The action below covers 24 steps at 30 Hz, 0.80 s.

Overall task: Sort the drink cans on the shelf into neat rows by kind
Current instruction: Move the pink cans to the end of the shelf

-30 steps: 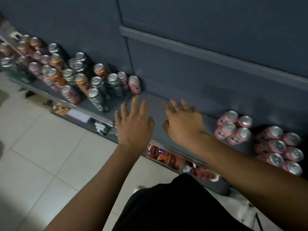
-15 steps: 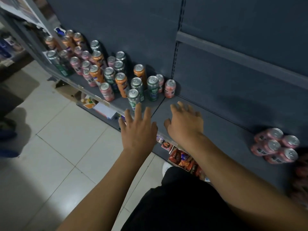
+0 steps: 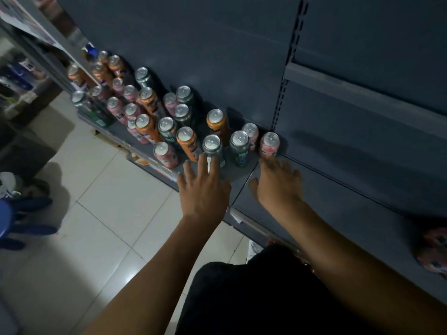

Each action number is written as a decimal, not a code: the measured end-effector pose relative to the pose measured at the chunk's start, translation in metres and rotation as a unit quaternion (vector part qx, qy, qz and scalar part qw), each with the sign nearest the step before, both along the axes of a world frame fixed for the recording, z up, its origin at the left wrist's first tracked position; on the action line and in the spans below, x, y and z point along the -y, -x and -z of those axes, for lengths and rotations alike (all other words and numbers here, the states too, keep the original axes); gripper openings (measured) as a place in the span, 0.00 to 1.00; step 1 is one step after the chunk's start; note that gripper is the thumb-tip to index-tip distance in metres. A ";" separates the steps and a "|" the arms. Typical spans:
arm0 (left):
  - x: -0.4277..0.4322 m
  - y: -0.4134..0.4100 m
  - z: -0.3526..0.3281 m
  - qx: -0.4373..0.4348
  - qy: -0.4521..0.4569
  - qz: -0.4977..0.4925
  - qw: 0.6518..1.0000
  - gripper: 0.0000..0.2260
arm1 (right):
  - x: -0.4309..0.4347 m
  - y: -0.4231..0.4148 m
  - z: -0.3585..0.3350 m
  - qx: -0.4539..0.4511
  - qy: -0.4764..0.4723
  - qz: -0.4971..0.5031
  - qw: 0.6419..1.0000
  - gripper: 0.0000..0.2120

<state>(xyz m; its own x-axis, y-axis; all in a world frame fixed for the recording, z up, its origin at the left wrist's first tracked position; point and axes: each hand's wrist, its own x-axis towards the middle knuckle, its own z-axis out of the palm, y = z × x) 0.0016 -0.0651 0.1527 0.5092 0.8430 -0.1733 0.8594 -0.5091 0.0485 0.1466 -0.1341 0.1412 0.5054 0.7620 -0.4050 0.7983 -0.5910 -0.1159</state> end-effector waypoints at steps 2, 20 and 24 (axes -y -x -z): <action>-0.015 -0.017 0.002 0.002 0.012 0.008 1.000 0.26 | -0.011 -0.012 0.007 -0.008 0.010 0.023 1.000 0.27; -0.161 -0.117 0.051 0.024 0.066 0.168 0.983 0.25 | -0.074 -0.034 0.045 -0.069 0.031 0.277 0.958 0.26; -0.196 -0.136 0.070 0.029 0.091 0.233 0.968 0.22 | -0.087 -0.033 0.056 -0.068 0.006 0.318 0.946 0.28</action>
<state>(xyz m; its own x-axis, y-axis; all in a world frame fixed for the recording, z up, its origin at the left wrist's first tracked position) 0.1372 0.1305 0.0830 0.8395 0.4786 -0.2575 0.5325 -0.8189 0.2142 0.1799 -0.0476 0.0847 0.8028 0.3161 -0.5055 0.2591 -0.9486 -0.1816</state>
